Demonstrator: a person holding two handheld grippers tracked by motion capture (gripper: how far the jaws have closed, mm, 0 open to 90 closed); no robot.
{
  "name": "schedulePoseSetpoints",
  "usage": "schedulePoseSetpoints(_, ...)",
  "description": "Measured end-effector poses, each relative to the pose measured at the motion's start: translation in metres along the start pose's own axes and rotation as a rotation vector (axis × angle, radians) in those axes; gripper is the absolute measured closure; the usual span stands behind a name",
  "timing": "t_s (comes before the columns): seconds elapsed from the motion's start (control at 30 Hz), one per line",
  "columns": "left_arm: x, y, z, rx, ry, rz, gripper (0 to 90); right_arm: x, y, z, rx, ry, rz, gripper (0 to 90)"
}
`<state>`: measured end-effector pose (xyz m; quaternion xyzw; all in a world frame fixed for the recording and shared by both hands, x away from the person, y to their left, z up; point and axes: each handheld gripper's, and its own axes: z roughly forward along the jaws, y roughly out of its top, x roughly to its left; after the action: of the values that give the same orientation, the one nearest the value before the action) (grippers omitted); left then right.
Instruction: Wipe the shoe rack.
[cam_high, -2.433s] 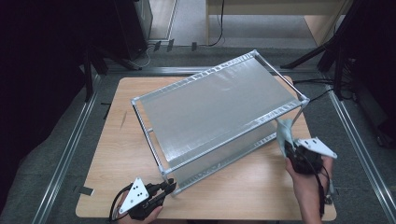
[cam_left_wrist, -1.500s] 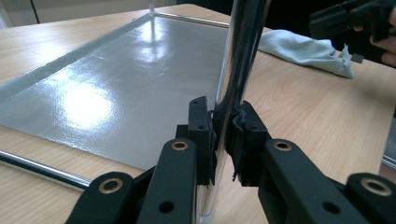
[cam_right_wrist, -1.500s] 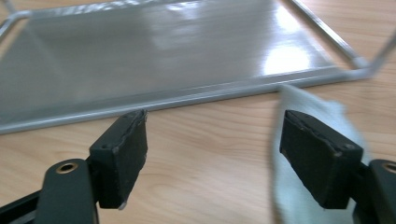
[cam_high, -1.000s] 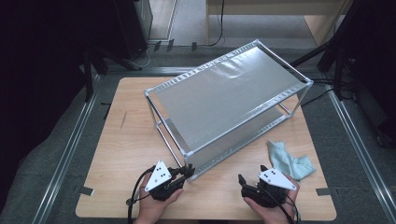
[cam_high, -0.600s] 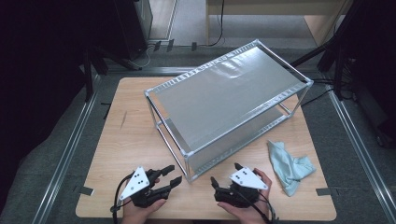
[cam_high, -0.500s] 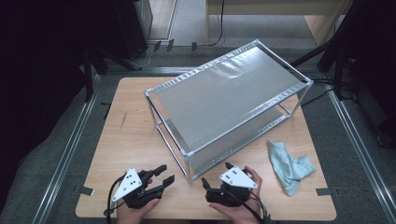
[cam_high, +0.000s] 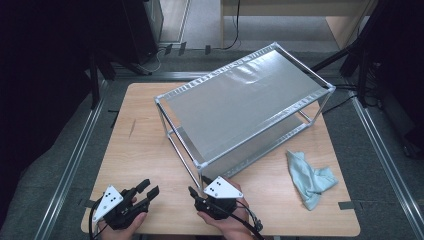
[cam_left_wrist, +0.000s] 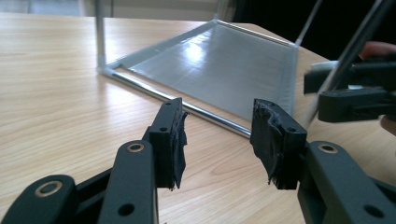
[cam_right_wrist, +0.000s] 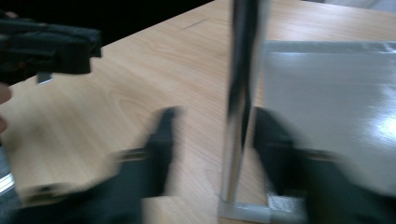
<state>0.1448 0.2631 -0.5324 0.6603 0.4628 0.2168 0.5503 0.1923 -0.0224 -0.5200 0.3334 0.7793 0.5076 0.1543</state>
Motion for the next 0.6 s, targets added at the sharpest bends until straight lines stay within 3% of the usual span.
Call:
schedulePoseSetpoints(0.07,0.002,0.0,0.001,0.0,0.007,-0.012,54.0,-0.002,-0.002,-0.001,-0.004,-0.016,-0.008,80.3)
schedulePoseSetpoints(0.1,0.003,0.001,0.002,0.001,0.008,-0.013,54.0,-0.004,-0.003,-0.002,-0.007,0.006,0.006,80.6)
schedulePoseSetpoints(0.17,0.004,0.002,0.005,0.006,0.015,-0.016,54.0,-0.004,-0.005,-0.006,-0.011,-0.015,-0.032,81.4)
schedulePoseSetpoints(0.33,0.008,0.007,0.017,0.013,0.032,-0.02,53.9,-0.006,-0.01,-0.016,-0.011,0.002,-0.037,81.4)
schedulePoseSetpoints(0.5,0.011,0.015,0.037,0.037,0.069,0.009,53.5,-0.011,-0.019,-0.034,-0.018,0.015,-0.037,81.4)
schedulePoseSetpoints(0.6,0.015,0.021,0.052,0.051,0.094,0.007,53.5,-0.014,-0.025,-0.045,-0.023,0.014,-0.036,81.4)
